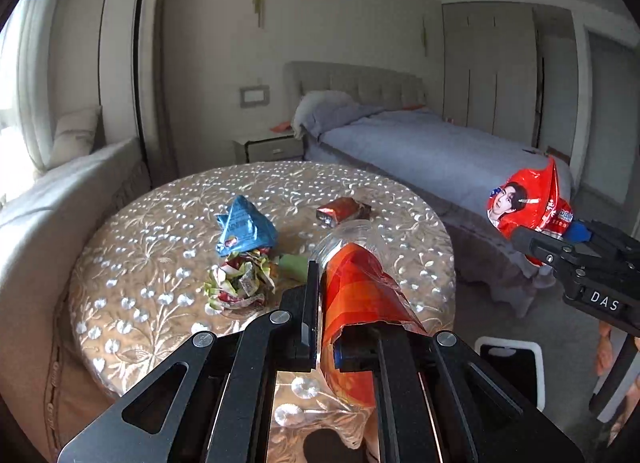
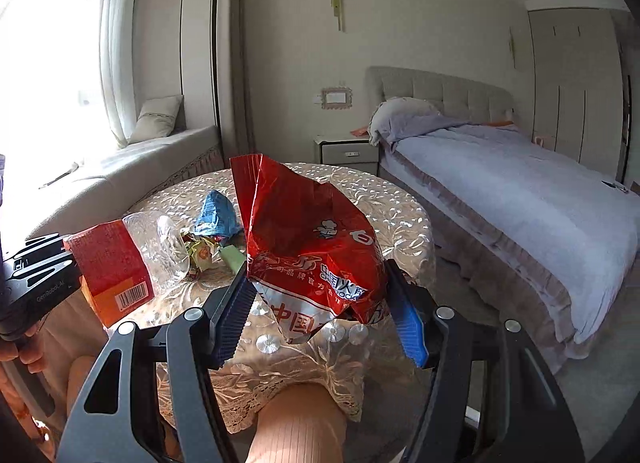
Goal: Collect trash
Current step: 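Carry both bags over the bin and open both tools to drop them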
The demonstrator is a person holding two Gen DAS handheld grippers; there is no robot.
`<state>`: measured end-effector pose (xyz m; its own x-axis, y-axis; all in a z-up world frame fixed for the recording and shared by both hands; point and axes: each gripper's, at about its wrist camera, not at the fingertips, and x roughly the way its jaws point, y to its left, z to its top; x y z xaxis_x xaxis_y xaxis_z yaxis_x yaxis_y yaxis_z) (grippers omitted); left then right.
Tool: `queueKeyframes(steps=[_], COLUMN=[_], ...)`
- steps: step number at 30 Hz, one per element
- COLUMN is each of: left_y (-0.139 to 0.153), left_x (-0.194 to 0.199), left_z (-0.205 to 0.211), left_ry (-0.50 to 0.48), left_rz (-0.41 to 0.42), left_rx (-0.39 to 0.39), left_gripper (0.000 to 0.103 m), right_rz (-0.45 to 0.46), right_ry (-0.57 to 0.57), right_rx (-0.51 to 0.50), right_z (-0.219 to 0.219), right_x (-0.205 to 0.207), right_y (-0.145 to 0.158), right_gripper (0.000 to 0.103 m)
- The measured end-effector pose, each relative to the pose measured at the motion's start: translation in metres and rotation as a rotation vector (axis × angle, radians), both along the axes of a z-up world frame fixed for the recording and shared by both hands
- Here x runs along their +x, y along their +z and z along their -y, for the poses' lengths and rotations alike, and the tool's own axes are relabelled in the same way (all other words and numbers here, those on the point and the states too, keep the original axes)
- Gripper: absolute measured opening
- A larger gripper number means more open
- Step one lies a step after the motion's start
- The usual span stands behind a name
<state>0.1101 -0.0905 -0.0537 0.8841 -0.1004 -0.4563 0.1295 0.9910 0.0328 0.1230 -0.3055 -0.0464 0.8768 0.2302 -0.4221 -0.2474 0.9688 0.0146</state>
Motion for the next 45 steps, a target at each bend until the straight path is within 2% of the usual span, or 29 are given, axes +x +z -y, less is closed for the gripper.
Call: queueKeyframes(steps=[11, 17, 28, 35, 40, 45], left_y=[-0.04, -0.074, -0.159, -0.218, -0.248, -0.271], left_x=[0.013, 0.028, 0.056, 0.063, 0.067, 0.074], left_z=[0.098, 0.147, 0.235, 0.289, 0.312, 0.325], left_ry=[-0.259, -0.372, -0.586, -0.733, -0.789, -0.819], left_rz=[-0.116, -0.201, -0.398, -0.517, -0.578, -0.633], left_rx=[0.055, 0.112, 0.266, 0.39, 0.443, 0.483], left_gripper=[0.004, 0.004, 0.005, 0.005, 0.005, 0.005], right_rz=[-0.04, -0.109, -0.303, -0.433, -0.513, -0.566], right_ry=[-0.119, -0.197, -0.265, -0.259, -0.24, -0.211], right_rx=[-0.023, -0.049, -0.1, -0.181, -0.228, -0.233], right_z=[0.051, 0.082, 0.151, 0.172, 0.178, 0.184], right_x=[-0.022, -0.024, -0.027, -0.031, -0.029, -0.025], right_y=[-0.019, -0.046, -0.127, -0.182, -0.218, -0.24], right_gripper=[0.065, 0.065, 0.065, 0.065, 0.065, 0.065])
